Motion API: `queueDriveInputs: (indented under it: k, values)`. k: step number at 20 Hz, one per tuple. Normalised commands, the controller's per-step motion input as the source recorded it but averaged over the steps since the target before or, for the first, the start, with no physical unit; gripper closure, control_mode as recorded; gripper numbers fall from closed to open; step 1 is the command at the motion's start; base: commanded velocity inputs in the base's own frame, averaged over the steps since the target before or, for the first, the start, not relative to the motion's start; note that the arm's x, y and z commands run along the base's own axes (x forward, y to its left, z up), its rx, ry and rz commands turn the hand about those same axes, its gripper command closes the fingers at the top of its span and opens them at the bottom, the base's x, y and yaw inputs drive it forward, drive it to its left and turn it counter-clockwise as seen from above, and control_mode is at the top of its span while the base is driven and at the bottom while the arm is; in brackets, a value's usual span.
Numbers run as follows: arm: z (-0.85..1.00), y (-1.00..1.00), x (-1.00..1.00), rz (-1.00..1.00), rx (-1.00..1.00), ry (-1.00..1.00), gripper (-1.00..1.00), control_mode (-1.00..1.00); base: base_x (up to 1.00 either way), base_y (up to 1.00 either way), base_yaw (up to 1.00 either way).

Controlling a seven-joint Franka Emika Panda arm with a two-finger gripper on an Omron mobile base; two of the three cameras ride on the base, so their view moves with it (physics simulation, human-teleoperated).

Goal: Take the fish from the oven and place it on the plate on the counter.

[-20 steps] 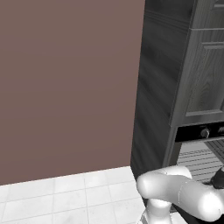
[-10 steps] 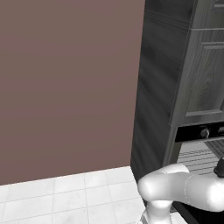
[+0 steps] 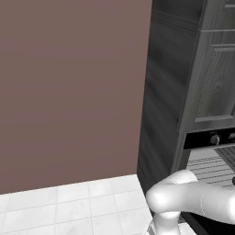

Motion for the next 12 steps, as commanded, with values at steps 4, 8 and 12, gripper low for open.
queueDriveInputs:
  k: [4,8,12]
  values:
    - [-0.15,-0.06,0.00,0.46,0.00,0.05,-1.00,-1.00,0.00,0.00,0.00]
    - [-0.16,-0.14,0.06,0.47,0.00,0.04,-1.00,-1.00,0.00,0.00,0.00]
    - [-0.11,-0.29,0.14,0.39,0.00,0.04,-1.00,-1.00,0.00,0.00,0.00]
